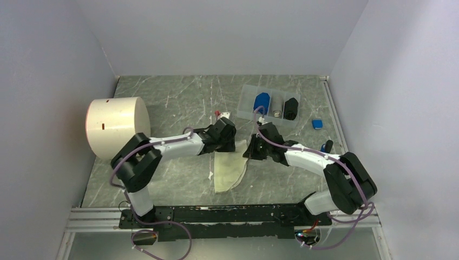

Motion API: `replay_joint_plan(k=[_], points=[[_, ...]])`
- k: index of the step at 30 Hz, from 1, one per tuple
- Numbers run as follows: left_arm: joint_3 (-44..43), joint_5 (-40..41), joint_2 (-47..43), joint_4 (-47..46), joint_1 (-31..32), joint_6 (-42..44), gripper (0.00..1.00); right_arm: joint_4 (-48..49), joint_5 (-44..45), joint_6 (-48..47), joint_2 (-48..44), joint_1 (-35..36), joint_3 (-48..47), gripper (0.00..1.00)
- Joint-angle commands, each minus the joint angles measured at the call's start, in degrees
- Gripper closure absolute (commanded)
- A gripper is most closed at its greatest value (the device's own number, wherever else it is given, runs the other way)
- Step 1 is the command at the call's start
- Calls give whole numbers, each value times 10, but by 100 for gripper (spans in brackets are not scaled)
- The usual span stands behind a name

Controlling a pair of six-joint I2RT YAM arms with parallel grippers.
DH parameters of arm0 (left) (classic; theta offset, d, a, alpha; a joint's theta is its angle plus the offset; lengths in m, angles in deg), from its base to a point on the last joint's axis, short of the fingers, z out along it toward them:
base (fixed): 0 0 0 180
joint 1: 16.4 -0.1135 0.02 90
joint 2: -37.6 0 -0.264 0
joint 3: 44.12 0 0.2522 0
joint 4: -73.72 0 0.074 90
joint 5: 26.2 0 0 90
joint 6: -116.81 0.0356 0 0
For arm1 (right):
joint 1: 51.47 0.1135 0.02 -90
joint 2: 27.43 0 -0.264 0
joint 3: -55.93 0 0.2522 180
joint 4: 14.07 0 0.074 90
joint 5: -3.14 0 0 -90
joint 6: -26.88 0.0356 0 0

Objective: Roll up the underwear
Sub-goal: Fold the underwear at the center of the board.

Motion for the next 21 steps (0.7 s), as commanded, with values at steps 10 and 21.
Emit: replay_joint_plan(k=[10,21], points=[[87,129,-200,47,-27,-25,48,-126,215,-9,37,120,-117,100],[166,117,-301,72,-95,-24,46,-165,281,2,102,202,-194,100]])
